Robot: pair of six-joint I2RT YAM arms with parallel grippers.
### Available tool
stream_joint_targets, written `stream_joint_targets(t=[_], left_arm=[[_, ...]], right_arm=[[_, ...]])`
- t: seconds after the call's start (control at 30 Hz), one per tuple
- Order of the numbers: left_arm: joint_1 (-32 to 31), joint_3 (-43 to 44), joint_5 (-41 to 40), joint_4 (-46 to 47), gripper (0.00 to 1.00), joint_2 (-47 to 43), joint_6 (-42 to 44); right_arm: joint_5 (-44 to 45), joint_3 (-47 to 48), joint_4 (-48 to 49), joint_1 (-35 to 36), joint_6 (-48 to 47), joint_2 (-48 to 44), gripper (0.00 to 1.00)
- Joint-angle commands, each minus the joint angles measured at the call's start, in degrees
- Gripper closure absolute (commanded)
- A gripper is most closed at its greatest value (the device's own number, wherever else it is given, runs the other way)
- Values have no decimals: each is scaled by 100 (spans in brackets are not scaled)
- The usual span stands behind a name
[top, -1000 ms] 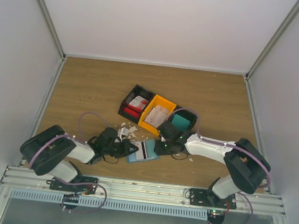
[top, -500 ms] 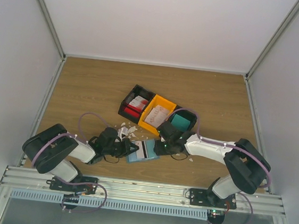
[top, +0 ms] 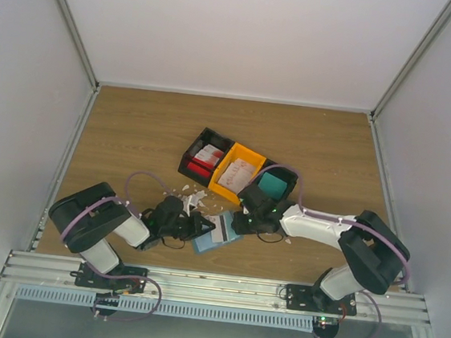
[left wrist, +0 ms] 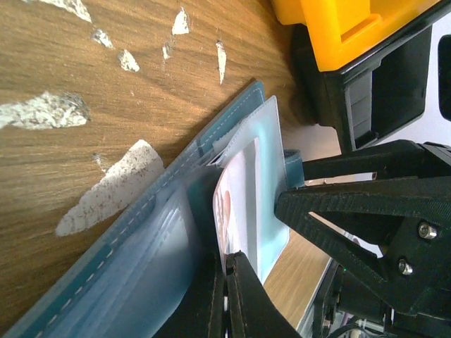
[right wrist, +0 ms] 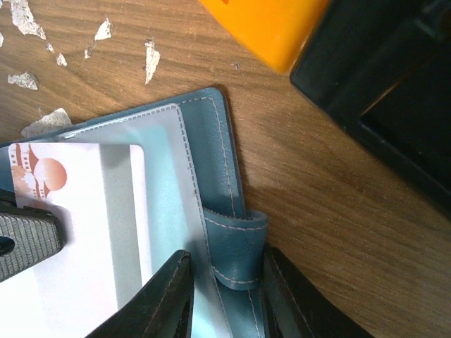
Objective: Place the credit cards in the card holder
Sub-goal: Insert the credit card into the card holder.
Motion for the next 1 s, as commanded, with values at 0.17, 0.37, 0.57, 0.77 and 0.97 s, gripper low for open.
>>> stream_joint_targets(t=[0.17,0.37,0.57,0.77,0.97], left_arm=[[-303,5,-834,190,100,179,-428],[-558,-216,-1353,1,100,-129,-746],[-826,-168,-1504,75,100,-88,-892],[-965,-181,-1370,210,95,71,-939],[-980,-370,-1407,-283,80,-414,-947]], right_arm=[[-545,-558,-336,153,165,273,74],[-641,-773,-436,165,366,-151,73],[-873,-903,-329,415,545,-91,74],[-938,-903,-193,575,723,-30,74],[-563,-804,-398,574,844,-106,74]])
